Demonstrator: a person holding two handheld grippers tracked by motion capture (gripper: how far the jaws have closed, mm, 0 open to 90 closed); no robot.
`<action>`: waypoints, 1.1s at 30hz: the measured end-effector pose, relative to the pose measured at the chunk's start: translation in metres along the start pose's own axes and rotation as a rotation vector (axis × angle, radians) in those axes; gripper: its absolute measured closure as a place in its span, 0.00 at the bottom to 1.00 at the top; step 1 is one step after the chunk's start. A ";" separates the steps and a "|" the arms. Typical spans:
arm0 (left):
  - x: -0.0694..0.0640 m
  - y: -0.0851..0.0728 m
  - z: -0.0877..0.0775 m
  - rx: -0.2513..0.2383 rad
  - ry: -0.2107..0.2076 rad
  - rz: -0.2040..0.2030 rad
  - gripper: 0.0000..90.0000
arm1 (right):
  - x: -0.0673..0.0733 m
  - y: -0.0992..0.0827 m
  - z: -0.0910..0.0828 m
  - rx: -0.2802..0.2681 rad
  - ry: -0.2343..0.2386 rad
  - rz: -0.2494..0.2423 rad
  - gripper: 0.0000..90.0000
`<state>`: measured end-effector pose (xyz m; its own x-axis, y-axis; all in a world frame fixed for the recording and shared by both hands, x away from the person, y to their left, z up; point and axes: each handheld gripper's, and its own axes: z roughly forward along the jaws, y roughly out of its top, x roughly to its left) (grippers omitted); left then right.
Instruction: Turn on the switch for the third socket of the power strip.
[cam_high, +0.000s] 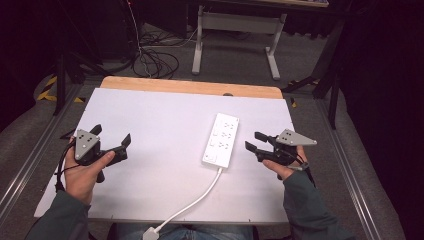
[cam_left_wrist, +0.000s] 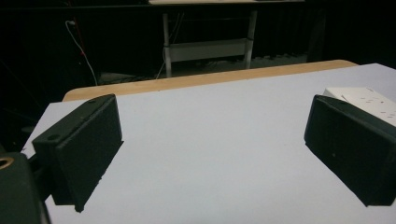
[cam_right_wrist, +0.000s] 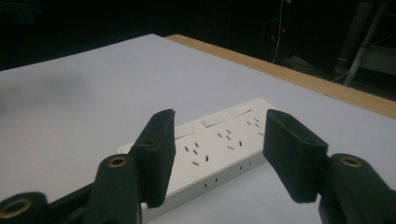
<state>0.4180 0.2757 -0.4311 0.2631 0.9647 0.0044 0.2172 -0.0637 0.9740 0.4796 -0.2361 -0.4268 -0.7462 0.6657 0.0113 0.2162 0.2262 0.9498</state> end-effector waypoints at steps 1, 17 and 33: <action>0.000 0.000 0.000 0.000 0.002 -0.002 0.05 | 0.000 0.000 0.000 -0.003 0.001 -0.001 0.47; 0.000 0.000 0.000 -0.001 0.002 -0.005 0.05 | -0.001 -0.001 -0.001 -0.028 0.031 0.007 0.27; 0.000 0.000 0.000 0.001 0.005 -0.010 0.05 | -0.003 -0.002 -0.002 -0.031 0.018 0.016 0.04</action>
<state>0.4177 0.2762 -0.4313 0.2566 0.9665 -0.0039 0.2203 -0.0546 0.9739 0.4801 -0.2404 -0.4283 -0.7542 0.6559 0.0324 0.2088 0.1927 0.9588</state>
